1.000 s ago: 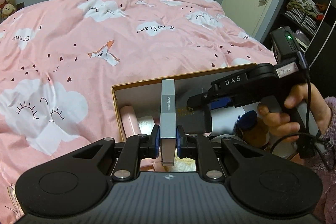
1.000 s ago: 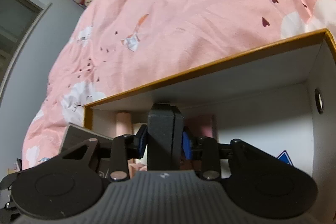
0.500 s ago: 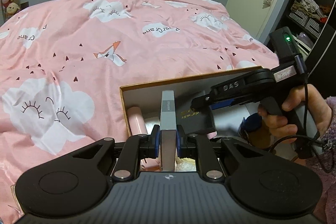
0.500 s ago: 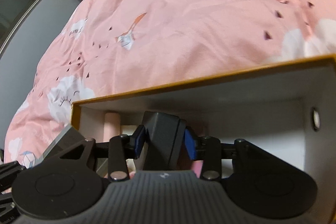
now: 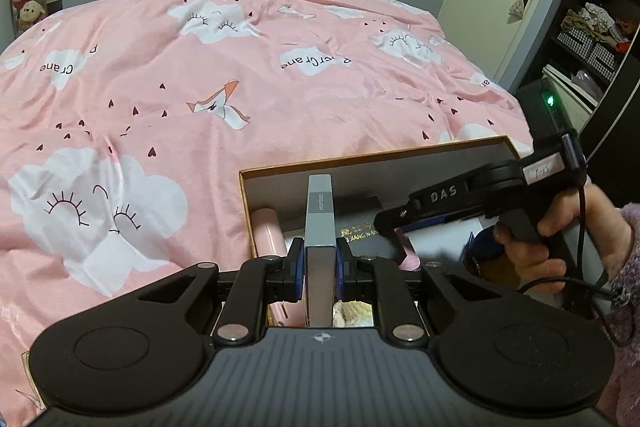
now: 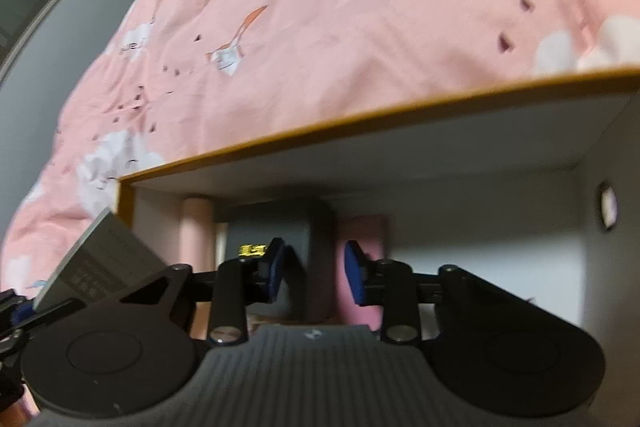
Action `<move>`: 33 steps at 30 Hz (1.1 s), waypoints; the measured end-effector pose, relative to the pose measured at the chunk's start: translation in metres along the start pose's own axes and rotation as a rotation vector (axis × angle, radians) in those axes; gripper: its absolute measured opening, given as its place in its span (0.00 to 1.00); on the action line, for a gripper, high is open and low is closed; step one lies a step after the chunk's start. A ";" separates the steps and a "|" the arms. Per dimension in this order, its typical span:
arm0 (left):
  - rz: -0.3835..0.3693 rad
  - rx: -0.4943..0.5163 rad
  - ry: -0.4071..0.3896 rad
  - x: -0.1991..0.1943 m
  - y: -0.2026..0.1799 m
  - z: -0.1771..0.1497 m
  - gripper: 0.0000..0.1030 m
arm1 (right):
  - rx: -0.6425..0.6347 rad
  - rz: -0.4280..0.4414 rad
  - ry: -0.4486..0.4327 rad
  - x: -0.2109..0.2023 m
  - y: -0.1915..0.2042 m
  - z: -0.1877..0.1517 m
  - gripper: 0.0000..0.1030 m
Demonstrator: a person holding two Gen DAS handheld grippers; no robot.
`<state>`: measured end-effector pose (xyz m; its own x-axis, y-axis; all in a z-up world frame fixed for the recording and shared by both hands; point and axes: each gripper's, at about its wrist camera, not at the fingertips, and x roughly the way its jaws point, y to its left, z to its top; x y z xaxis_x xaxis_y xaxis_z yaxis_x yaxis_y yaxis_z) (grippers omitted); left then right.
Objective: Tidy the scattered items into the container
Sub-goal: 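Lower and release the grey cube with right tool while left lowers slim box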
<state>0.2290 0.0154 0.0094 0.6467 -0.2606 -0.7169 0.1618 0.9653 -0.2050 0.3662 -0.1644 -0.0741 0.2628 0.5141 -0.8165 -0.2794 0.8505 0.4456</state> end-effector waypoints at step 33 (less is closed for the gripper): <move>-0.293 -0.314 0.030 0.108 -0.067 0.014 0.16 | -0.304 -0.158 -0.104 -0.078 0.004 -0.065 0.39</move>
<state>0.2988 -0.0776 -0.0451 0.5843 -0.5278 -0.6164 0.0978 0.7998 -0.5922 0.2850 -0.2085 -0.0327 0.4132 0.4008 -0.8177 -0.4854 0.8567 0.1746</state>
